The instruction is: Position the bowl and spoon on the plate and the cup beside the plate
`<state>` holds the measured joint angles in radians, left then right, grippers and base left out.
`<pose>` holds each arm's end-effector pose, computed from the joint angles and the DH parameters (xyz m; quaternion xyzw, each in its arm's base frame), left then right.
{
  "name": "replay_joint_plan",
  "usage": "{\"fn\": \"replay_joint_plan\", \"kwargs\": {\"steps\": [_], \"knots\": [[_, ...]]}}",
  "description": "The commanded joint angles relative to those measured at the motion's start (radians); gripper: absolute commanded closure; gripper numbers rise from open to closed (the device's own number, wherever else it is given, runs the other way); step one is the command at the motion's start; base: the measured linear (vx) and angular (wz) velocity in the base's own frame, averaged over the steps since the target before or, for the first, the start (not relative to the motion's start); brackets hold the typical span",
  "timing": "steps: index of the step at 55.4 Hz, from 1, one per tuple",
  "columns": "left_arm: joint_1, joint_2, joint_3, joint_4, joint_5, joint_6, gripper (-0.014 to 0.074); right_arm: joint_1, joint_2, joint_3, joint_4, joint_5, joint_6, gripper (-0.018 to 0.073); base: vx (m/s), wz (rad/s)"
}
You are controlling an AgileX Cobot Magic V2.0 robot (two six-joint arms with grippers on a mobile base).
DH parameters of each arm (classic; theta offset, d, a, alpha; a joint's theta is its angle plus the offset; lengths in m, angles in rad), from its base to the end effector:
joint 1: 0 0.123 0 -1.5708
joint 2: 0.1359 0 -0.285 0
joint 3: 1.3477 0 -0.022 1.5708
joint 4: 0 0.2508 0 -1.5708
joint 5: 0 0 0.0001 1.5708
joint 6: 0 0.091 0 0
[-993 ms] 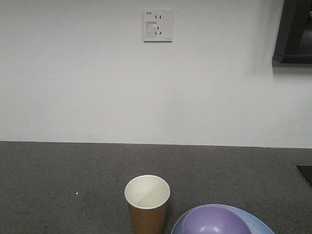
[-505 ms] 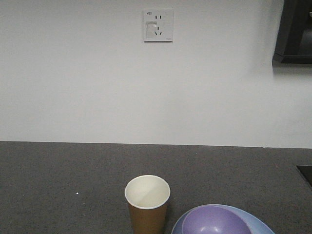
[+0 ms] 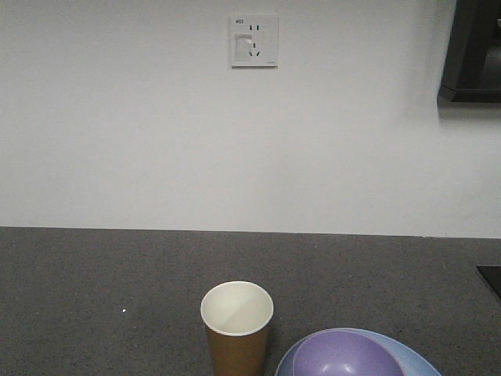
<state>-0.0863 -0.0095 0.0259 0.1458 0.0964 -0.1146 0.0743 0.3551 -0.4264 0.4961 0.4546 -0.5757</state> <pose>0.0567 -0.0036 0.1963 0.0369 0.7148 -0.0145 0.6982 0.0775 0.0249 0.2968 -0.1416 0.7744 0.0680 0.6129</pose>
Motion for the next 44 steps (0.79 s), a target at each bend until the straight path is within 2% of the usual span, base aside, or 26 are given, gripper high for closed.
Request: {"fn": "replay_joint_plan", "kwargs": {"steps": [1, 39, 44], "knots": [[0.001, -0.007, -0.025, -0.006, -0.074, 0.000, 0.0599, -0.002, 0.008, -0.031, 0.013, -0.068, -0.007, 0.0565, 0.00, 0.00], [0.001, -0.007, -0.025, -0.006, -0.074, 0.000, 0.0599, -0.002, 0.008, -0.031, 0.013, -0.069, -0.007, 0.0565, 0.00, 0.00], [0.001, -0.007, -0.025, -0.006, -0.074, 0.000, 0.0599, -0.002, 0.010, -0.026, -0.020, -0.083, -0.018, 0.0565, 0.00, 0.00]]}}
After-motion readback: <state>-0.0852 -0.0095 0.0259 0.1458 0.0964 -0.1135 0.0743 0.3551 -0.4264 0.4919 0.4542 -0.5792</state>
